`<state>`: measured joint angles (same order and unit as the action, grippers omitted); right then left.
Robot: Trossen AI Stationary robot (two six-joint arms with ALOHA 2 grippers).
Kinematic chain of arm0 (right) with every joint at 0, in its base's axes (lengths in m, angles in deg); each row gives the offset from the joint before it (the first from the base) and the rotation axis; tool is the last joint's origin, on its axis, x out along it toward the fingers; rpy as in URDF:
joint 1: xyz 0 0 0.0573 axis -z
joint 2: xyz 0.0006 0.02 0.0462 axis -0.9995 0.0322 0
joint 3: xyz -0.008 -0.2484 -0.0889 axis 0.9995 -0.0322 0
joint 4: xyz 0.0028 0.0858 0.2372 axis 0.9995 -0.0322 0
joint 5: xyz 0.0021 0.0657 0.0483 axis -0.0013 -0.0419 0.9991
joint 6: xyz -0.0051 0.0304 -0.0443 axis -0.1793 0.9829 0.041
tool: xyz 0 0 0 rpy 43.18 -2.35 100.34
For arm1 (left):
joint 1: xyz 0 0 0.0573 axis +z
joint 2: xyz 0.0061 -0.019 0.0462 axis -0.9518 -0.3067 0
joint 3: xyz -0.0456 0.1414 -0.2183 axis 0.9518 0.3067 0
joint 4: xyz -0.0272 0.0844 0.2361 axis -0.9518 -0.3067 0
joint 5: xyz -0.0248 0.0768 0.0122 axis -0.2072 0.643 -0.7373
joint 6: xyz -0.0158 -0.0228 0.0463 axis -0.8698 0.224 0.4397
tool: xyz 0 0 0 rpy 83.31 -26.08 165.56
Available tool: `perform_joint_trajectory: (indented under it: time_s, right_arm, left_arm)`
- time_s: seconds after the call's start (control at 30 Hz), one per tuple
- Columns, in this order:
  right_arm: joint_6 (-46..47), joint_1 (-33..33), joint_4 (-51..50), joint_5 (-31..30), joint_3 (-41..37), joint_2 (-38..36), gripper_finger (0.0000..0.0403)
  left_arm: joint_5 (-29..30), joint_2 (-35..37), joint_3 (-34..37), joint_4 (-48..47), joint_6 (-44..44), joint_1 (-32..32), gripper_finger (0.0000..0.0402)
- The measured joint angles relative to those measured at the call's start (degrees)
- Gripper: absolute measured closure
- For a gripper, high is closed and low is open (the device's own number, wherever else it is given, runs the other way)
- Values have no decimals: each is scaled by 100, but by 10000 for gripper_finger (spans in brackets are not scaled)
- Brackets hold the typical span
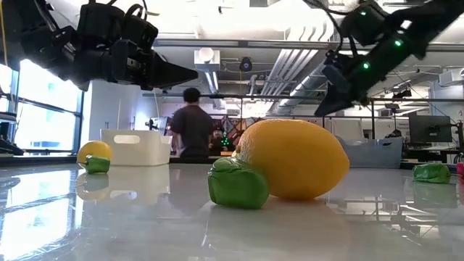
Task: Sort produce into baskets
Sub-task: Put the lemon into the white bin
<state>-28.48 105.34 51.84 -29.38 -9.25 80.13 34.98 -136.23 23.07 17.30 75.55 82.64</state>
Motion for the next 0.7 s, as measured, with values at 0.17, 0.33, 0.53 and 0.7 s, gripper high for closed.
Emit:
perform_joint_trajectory:
  time_s: [0.17,0.33,0.53,0.7]
  right_arm:
    - [171,-765,1059,-334,-590,0,402]
    - [144,-1385,1145,-988,-661,2,402]
    - [-67,-1719,1538,-1036,-661,2,402]
    - [-372,-1737,1703,-1035,-661,2,402]
  left_arm:
    - [-35,0,-163,-167,97,0,401]
    - [-35,0,-269,-503,249,0,401]
    - [-35,0,-272,-761,257,0,401]
    - [174,0,-272,-955,368,0,401]
